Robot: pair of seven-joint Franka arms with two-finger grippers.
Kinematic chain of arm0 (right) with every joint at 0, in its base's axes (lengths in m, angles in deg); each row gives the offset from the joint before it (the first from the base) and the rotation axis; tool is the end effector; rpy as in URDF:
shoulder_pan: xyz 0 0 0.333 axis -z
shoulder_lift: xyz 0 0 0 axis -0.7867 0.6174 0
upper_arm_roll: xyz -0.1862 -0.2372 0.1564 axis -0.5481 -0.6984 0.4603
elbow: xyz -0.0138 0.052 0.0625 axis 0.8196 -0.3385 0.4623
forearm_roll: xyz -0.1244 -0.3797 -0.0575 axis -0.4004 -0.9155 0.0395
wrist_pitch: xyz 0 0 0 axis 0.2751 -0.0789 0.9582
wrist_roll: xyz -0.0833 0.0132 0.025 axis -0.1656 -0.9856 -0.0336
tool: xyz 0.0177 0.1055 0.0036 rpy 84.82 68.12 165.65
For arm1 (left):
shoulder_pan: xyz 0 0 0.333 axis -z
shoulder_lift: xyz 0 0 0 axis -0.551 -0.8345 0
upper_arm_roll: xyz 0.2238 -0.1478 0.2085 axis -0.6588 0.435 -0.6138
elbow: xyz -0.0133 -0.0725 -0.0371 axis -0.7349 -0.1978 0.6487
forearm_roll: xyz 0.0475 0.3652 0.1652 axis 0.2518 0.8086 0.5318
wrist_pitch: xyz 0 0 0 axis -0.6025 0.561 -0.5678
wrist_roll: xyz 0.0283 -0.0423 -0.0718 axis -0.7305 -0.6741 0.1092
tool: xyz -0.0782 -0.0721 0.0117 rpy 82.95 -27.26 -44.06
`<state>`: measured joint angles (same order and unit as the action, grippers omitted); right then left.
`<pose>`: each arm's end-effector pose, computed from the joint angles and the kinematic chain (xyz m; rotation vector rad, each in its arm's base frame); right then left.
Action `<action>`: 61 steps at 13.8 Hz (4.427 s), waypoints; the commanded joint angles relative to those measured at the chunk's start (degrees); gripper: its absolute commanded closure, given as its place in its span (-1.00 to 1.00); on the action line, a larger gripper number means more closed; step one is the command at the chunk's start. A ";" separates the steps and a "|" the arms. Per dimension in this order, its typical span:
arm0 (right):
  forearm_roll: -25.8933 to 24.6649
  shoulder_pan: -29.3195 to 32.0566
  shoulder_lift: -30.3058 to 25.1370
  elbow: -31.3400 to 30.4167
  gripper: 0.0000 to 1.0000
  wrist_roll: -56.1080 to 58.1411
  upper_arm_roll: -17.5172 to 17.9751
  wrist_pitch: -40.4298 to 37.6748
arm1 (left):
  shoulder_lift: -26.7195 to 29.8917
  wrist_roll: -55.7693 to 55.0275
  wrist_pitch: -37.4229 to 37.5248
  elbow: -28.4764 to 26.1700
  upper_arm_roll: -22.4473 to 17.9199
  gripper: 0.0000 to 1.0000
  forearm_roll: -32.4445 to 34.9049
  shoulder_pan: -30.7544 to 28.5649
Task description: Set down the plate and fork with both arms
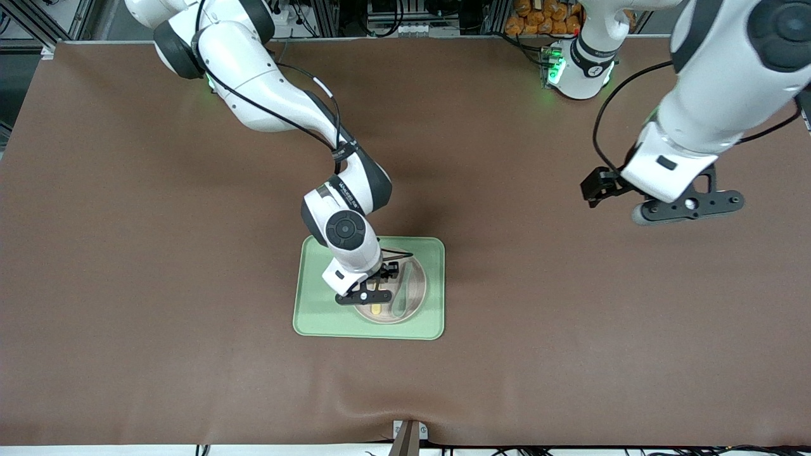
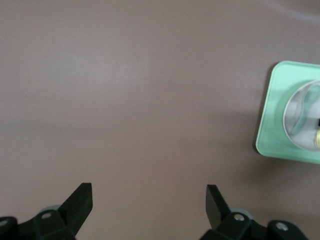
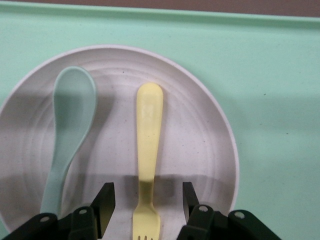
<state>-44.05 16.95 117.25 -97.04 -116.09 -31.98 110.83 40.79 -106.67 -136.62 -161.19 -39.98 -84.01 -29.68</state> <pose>0.6535 0.4507 0.2133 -3.1005 -0.0579 -0.0417 0.6002 -0.1801 0.6221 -3.1137 -0.1448 0.0281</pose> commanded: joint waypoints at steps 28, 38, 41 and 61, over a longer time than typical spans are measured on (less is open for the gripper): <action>-0.77 7.68 -2.18 2.77 1.00 5.61 0.42 -9.69 | 14.33 17.39 5.26 -8.37 -11.85 -1.00 -4.25 0.21; -0.94 9.17 -8.60 -14.38 0.78 7.81 0.16 0.07 | 14.16 17.30 5.26 -8.37 -9.47 -1.00 -5.22 -1.38; -0.86 9.26 -8.51 -13.86 -0.98 7.20 0.16 -0.28 | 13.98 18.09 5.18 -7.93 -9.39 -1.00 -4.87 -1.20; -1.38 33.26 -37.14 -11.74 -1.00 12.38 12.99 -29.52 | 14.07 21.35 5.18 -7.57 -8.15 -1.00 -4.25 -1.21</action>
<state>-45.29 48.02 85.61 -106.49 -105.77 -20.32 84.06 53.94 -85.01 -131.82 -168.52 -48.54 -88.04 -30.48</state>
